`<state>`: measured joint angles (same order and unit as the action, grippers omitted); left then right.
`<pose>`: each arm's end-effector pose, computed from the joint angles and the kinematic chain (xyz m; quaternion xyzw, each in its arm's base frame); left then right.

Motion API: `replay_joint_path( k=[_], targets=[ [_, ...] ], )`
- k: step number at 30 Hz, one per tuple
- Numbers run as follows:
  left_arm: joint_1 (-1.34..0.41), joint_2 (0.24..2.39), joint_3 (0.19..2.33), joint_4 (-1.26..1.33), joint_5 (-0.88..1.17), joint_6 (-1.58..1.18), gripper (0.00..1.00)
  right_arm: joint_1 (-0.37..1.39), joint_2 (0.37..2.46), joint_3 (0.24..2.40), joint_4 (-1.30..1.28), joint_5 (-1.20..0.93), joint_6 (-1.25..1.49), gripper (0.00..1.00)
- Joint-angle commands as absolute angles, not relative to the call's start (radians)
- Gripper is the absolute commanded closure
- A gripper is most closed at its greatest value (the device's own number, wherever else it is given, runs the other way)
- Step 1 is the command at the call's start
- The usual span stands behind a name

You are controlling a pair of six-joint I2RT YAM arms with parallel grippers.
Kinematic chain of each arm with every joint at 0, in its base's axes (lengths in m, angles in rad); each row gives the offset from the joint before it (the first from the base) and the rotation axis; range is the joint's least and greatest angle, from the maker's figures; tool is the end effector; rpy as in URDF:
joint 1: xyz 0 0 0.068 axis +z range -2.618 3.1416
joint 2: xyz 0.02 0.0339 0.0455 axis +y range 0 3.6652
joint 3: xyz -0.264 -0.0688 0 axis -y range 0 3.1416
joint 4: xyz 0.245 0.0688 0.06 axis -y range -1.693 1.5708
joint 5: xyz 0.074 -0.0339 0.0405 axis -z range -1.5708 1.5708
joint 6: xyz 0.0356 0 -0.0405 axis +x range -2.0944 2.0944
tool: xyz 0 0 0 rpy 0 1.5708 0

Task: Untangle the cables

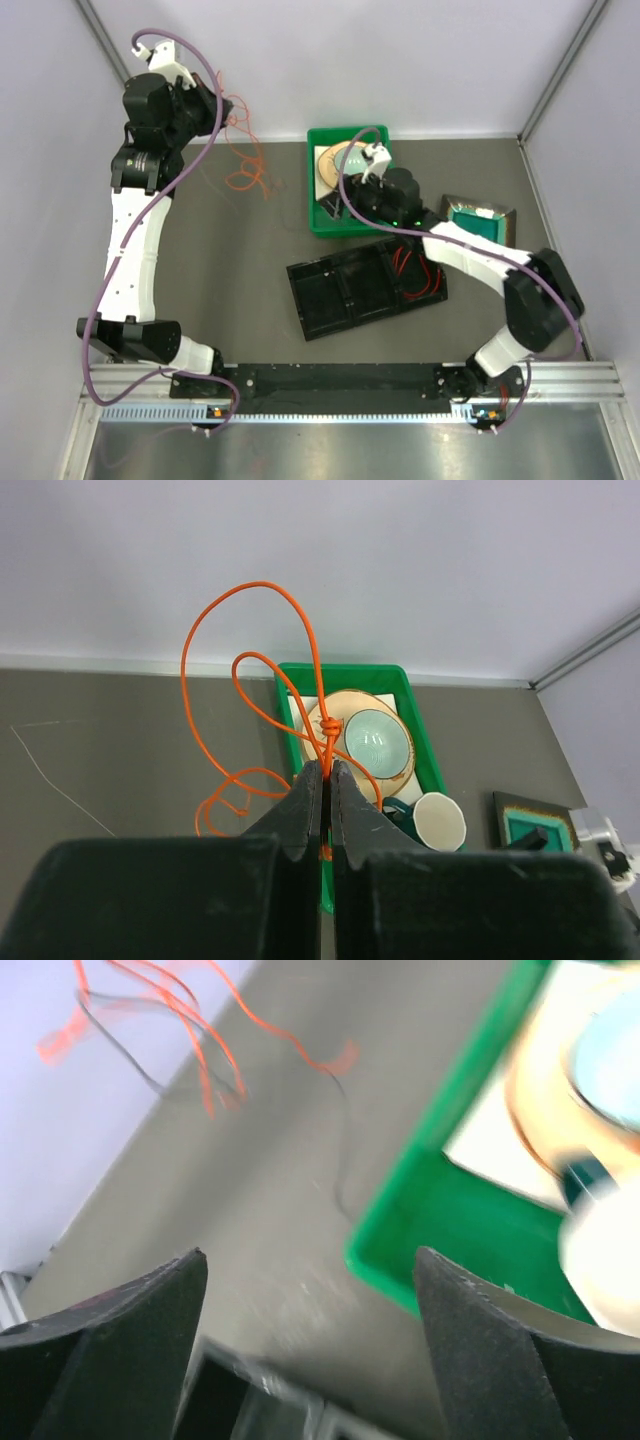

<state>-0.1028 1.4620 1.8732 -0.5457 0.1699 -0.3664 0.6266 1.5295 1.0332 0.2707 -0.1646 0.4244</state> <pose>0.2978 -0.0368 0.5142 -0.0433 0.7511 -0.2145 0.6228 0.2878 0.2155 0.2890 -0.1296 0.7704 0.3671 0.5049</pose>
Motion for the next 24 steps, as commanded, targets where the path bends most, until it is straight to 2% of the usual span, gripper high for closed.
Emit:
replay_joint_path(
  k=[1, 6, 15, 19, 21, 22, 24],
  targets=[
    [-0.104, 1.427, 1.878, -0.531, 0.195, -0.379, 1.0, 0.649, 1.652, 1.159, 0.457, -0.261, 0.469, 0.11],
    [-0.103, 1.428, 1.897, -0.551, 0.198, -0.379, 1.0, 0.707, 1.755, 1.269, 0.479, -0.247, 0.503, 0.05],
    [-0.103, 1.419, 1.905, -0.563, 0.201, -0.377, 1.0, 0.782, 1.752, 1.258, 0.52, -0.192, 0.454, 0.09],
    [-0.103, 1.416, 1.899, -0.561, 0.201, -0.379, 1.0, 0.804, 1.79, 1.327, 0.466, -0.202, 0.422, 0.13],
    [-0.103, 1.413, 1.898, -0.563, 0.198, -0.377, 1.0, 0.805, 1.81, 1.35, 0.457, -0.213, 0.417, 0.17],
    [-0.103, 1.411, 1.898, -0.561, 0.196, -0.377, 1.0, 0.807, 1.828, 1.377, 0.45, -0.216, 0.416, 0.22],
    [-0.103, 1.41, 1.898, -0.565, 0.199, -0.376, 1.0, 0.807, 1.848, 1.408, 0.419, -0.224, 0.393, 0.25]
  ],
)
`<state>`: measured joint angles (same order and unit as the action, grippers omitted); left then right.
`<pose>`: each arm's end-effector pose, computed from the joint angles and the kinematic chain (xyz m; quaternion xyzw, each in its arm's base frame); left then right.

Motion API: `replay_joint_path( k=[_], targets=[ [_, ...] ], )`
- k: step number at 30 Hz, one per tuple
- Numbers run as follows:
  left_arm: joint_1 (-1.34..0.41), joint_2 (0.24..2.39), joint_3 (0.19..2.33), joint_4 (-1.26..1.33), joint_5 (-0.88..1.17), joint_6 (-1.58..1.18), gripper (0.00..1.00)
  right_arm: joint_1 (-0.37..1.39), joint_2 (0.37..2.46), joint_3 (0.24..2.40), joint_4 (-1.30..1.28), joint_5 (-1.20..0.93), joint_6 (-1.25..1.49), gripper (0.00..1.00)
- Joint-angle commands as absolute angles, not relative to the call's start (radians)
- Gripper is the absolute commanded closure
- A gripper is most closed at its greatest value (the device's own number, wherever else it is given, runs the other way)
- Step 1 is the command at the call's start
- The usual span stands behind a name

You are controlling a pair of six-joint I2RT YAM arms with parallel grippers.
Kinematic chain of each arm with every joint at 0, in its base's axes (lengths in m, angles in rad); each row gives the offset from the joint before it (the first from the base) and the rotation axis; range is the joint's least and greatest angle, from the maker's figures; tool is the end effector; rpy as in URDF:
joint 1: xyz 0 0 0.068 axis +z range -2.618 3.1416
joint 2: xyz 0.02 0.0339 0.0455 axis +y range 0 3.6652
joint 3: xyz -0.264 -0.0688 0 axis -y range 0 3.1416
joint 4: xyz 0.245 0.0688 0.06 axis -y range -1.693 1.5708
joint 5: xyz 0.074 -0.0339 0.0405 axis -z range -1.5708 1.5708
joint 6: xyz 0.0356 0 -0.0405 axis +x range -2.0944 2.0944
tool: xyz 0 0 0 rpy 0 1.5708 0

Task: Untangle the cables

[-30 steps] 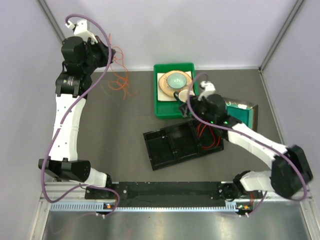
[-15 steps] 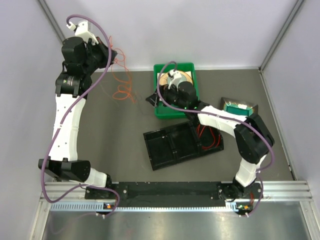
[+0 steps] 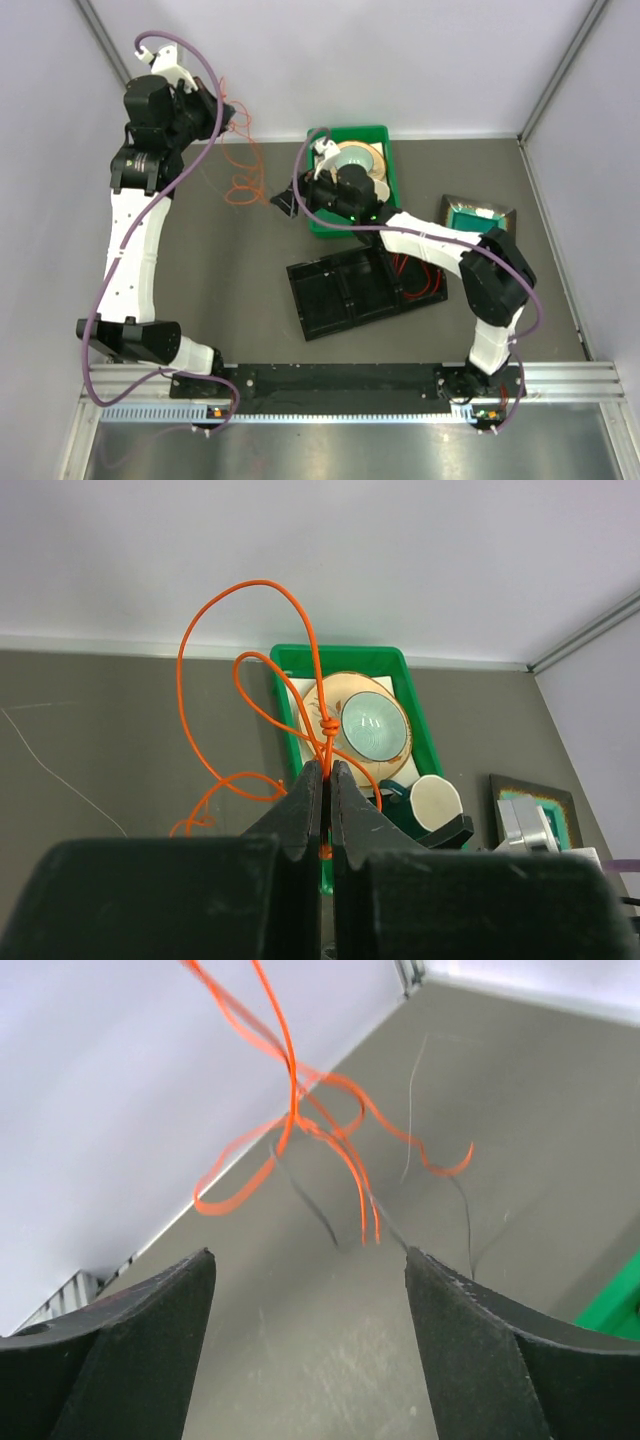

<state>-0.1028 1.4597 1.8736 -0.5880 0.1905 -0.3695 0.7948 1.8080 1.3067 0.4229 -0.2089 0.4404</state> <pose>0.2960 -0.0373 0.5105 -0.0408 0.7638 -0.2206 0.6052 0.2989 0.3151 0.2965 -0.1984 0.7064 0.4534 0.5061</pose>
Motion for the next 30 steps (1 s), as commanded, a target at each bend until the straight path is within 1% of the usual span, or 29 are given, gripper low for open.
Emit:
replay_joint_path(
  k=[1, 5, 6, 7, 12, 15, 17, 20, 21, 22, 23, 27, 28, 30],
  targets=[
    [-0.103, 1.408, 1.898, -0.563, 0.199, -0.374, 1.0, 0.807, 1.867, 1.437, 0.411, -0.222, 0.388, 0.25],
    [-0.103, 1.407, 1.896, -0.565, 0.206, -0.377, 1.0, 0.807, 1.894, 1.486, 0.377, -0.219, 0.365, 0.27],
    [-0.103, 1.408, 1.893, -0.561, 0.206, -0.377, 1.0, 0.807, 1.904, 1.494, 0.371, -0.219, 0.362, 0.29],
    [-0.103, 1.407, 1.893, -0.561, 0.203, -0.377, 1.0, 0.808, 1.911, 1.509, 0.367, -0.221, 0.359, 0.32],
    [-0.103, 1.404, 1.89, -0.558, 0.207, -0.377, 1.0, 0.807, 1.948, 1.537, 0.362, -0.225, 0.354, 0.36],
    [-0.103, 1.402, 1.882, -0.555, 0.213, -0.382, 1.0, 0.807, 1.966, 1.563, 0.362, -0.248, 0.371, 0.41],
    [-0.103, 1.401, 1.878, -0.552, 0.212, -0.382, 1.0, 0.81, 1.973, 1.58, 0.362, -0.253, 0.379, 0.47],
    [-0.103, 1.401, 1.865, -0.546, 0.213, -0.382, 1.0, 0.813, 1.99, 1.604, 0.357, -0.252, 0.388, 0.59],
    [-0.103, 1.401, 1.864, -0.546, 0.21, -0.383, 1.0, 0.815, 1.993, 1.614, 0.356, -0.255, 0.391, 0.79],
    [-0.103, 1.401, 1.864, -0.546, 0.209, -0.385, 1.0, 0.815, 1.996, 1.624, 0.354, -0.253, 0.405, 0.92],
    [-0.103, 1.404, 1.859, -0.545, 0.207, -0.387, 1.0, 0.815, 1.991, 1.623, 0.356, -0.252, 0.413, 1.0],
    [-0.103, 1.41, 1.853, -0.543, 0.177, -0.382, 1.0, 0.811, 1.919, 1.554, 0.374, -0.204, 0.431, 1.0],
    [-0.101, 1.414, 1.853, -0.543, 0.167, -0.379, 1.0, 0.808, 1.893, 1.505, 0.38, -0.181, 0.437, 1.0],
    [-0.101, 1.422, 1.85, -0.546, 0.138, -0.374, 1.0, 0.789, 1.794, 1.438, 0.402, -0.166, 0.44, 1.0]
  ],
)
